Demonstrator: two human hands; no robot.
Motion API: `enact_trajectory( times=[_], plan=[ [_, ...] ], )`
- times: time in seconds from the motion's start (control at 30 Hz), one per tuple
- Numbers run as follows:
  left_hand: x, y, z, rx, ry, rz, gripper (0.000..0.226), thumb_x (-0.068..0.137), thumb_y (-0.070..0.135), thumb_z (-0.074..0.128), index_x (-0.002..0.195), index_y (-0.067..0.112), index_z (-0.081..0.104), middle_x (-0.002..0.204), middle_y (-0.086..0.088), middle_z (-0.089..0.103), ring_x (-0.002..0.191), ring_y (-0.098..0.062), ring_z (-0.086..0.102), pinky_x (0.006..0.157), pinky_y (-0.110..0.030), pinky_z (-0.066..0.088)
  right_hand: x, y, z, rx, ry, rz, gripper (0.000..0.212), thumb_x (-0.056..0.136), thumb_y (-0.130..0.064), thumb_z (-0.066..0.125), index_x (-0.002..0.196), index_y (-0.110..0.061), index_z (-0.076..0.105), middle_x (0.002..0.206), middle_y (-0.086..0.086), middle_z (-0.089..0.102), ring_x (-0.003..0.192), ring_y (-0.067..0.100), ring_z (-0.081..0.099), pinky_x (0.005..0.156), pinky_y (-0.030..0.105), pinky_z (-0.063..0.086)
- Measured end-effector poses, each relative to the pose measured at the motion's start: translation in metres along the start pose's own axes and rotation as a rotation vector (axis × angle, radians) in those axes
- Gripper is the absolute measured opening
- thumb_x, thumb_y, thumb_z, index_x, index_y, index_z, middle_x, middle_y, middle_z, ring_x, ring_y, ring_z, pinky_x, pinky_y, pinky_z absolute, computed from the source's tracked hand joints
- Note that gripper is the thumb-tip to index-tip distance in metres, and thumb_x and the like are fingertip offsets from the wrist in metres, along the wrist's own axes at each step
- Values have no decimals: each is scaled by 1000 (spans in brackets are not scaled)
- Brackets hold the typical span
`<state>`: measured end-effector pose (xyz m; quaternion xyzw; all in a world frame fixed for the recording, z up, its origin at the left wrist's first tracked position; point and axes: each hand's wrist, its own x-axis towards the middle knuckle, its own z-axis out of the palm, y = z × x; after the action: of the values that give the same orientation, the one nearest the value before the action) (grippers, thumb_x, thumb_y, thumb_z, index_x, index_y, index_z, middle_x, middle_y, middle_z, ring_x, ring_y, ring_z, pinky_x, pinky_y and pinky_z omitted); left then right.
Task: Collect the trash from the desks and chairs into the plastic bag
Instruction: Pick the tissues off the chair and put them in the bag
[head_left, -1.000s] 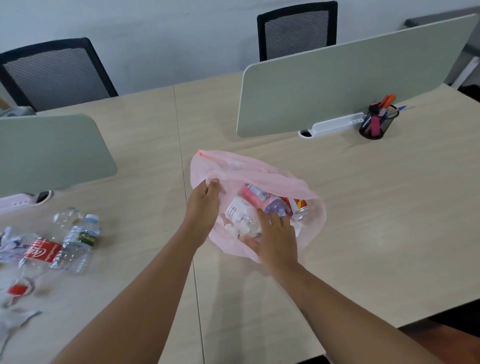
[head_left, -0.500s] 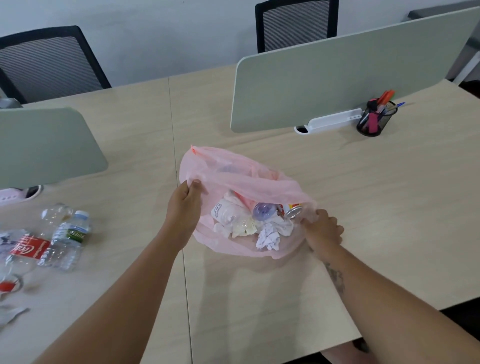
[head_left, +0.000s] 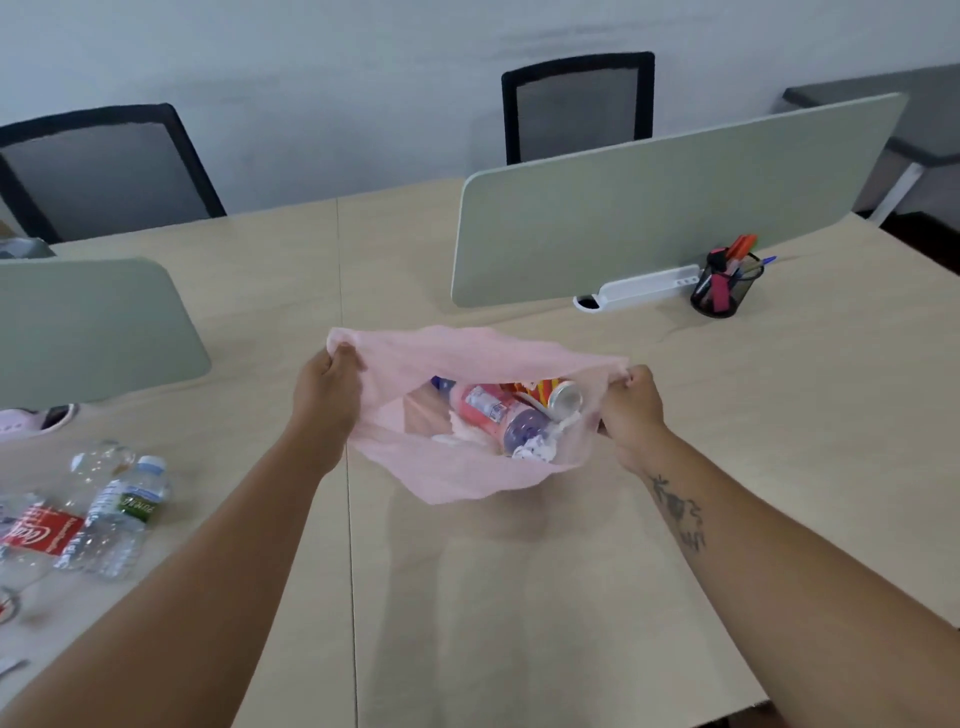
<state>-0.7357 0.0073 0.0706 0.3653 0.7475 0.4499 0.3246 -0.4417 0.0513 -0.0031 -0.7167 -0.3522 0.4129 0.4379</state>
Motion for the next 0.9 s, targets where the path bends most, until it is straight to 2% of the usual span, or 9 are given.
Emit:
enact_trajectory(
  times=[0.1,0.17,0.23,0.33,0.43,0.5,0.63,0.77,0.9],
  plan=[
    [23,35,-14,21,21,19,28,92,30,38,76,17,58,76,-3,55,73,-23,51,64,-31,37,5,-58,3,34,-71,-60,13,93,-16,42,102,-16,51,104,9,60,85,28,62,50,34,56],
    [35,60,-26,30,37,44,28,92,30,39,75,18,58,80,-5,56,77,-25,51,69,-31,37,7,-98,3,15,-111,-112,10,95,-15,41,96,-17,50,101,8,59,72,24,57,41,25,50],
    [45,86,-37,25,61,82,28,93,29,38,77,17,58,82,-6,55,76,-25,50,66,-30,36,6,-141,-1,-39,-104,-183,15,97,-14,34,95,-15,49,98,11,54,63,22,48,38,22,47],
    [53,128,-53,66,139,158,39,97,30,34,99,7,65,90,-11,56,80,-30,53,67,-30,37,2,-198,-12,-111,-62,-298,20,99,-17,32,99,-13,51,100,12,55,64,23,49,43,26,48],
    [59,163,-67,135,191,249,46,102,28,33,122,-5,57,114,-25,59,109,-41,57,77,-33,39,-3,-241,-25,-160,13,-399,20,99,-17,31,98,-13,50,103,9,52,74,26,51,46,29,49],
    [58,181,-73,172,202,303,45,103,27,33,124,-7,54,126,-28,57,116,-43,54,80,-34,40,-7,-259,-35,-160,68,-441,19,98,-14,32,86,-13,47,101,8,49,73,25,49,47,30,47],
    [59,199,-66,167,170,326,47,102,32,33,122,-4,56,122,-25,59,112,-42,57,77,-34,39,-9,-268,-56,-165,135,-453,23,97,-10,33,77,-15,43,99,9,47,67,21,46,48,30,47],
    [52,209,-35,138,90,368,54,99,40,32,117,-2,61,119,-25,62,108,-42,59,87,-42,48,-8,-254,-95,-177,215,-418,19,97,-11,35,104,-7,53,105,12,50,82,28,53,51,34,53],
    [28,228,14,165,21,469,52,100,36,34,117,-5,61,120,-28,60,110,-43,56,94,-45,46,-7,-238,-159,-240,292,-379,26,95,-7,38,114,-2,56,107,19,59,83,35,60,70,49,59]
  ],
)
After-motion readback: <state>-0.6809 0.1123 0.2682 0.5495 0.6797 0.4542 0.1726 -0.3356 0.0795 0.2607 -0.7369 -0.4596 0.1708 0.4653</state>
